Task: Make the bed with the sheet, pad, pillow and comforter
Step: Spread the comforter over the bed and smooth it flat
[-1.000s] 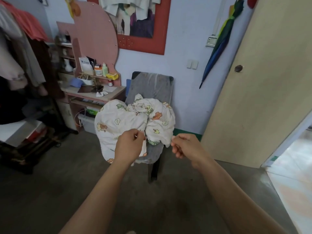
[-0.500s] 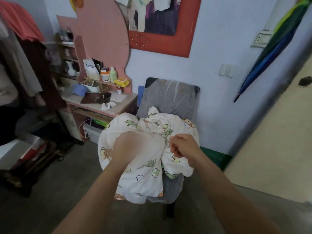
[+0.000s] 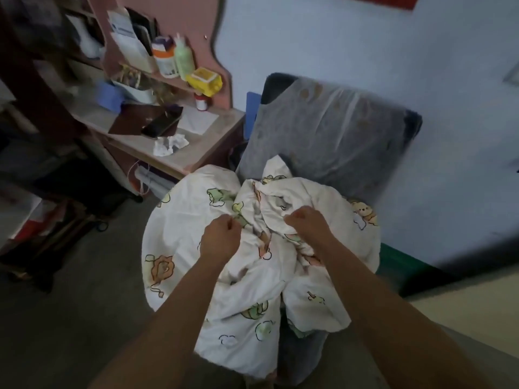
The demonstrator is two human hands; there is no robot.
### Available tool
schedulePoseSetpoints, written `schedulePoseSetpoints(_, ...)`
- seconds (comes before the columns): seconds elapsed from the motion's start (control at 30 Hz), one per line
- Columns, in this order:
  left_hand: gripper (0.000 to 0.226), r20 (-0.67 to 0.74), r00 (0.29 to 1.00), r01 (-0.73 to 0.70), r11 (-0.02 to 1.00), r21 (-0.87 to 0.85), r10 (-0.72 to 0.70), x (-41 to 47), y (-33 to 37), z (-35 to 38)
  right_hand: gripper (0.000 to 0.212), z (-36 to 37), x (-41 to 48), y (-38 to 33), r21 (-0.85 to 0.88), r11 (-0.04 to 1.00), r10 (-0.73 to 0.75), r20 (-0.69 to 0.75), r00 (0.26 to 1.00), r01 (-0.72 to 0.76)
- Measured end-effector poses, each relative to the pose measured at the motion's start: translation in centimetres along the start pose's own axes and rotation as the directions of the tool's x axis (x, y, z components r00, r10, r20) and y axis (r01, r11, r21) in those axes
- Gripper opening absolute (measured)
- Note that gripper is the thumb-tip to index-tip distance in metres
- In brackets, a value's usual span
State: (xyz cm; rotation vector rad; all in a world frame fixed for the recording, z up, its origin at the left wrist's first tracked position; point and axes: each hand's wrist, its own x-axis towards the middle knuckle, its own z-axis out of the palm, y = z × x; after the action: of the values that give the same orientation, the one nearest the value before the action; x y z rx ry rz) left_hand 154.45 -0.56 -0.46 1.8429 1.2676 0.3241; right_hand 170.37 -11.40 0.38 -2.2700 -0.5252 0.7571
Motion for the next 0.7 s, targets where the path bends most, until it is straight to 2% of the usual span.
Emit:
schedulePoseSetpoints(0.07,0.029,-0.015,0.998,0.056,0.998,0.031,-0.056,4.5,-1.2,3.0,0.071,1.2,5.3,0.9,-0.234,0.968,0.087,-0.022,0.996,-0.090)
schedulePoseSetpoints(0.13,0.056,0.003,0.991,0.130,0.987,0.091,-0.131,7.0,-2.3,4.9,0.112,2.2,8.8,1.7,-0.357,0.928,0.101,-0.039,0.994,-0.108)
schedulePoseSetpoints(0.2,0.083,0.004,0.959,0.278,0.945,0.174,-0.283,10.2,-4.1,7.4,0.131,3.8,13.1,3.3,-0.447,0.887,0.127,-0.012,0.992,-0.119)
schedulePoseSetpoints(0.3,0.118,0.004,0.892,0.434,0.859,0.271,-0.452,12.9,-6.4,9.6,0.140,5.0,17.0,5.4,-0.528,0.836,0.214,0.065,0.975,-0.148)
schedulePoseSetpoints(0.37,0.135,0.030,0.830,0.529,0.803,0.275,-0.557,14.7,-8.0,10.9,0.144,6.4,19.3,6.8,-0.568,0.814,0.228,0.123,0.966,-0.120)
schedulePoseSetpoints(0.5,0.145,0.080,0.762,0.606,0.751,0.264,-0.643,16.7,-10.4,13.0,0.150,9.1,22.3,10.0,-0.635,0.772,0.216,0.232,0.948,-0.021)
schedulePoseSetpoints(0.6,0.145,0.153,0.752,0.625,0.767,0.142,-0.641,17.5,-11.9,14.8,0.149,10.0,23.5,11.4,-0.605,0.795,0.175,0.302,0.937,0.046)
schedulePoseSetpoints(0.7,0.147,0.238,0.766,0.633,0.766,-0.111,-0.597,17.8,-13.7,17.0,0.139,11.6,24.2,13.0,-0.492,0.868,0.127,0.345,0.930,0.064)
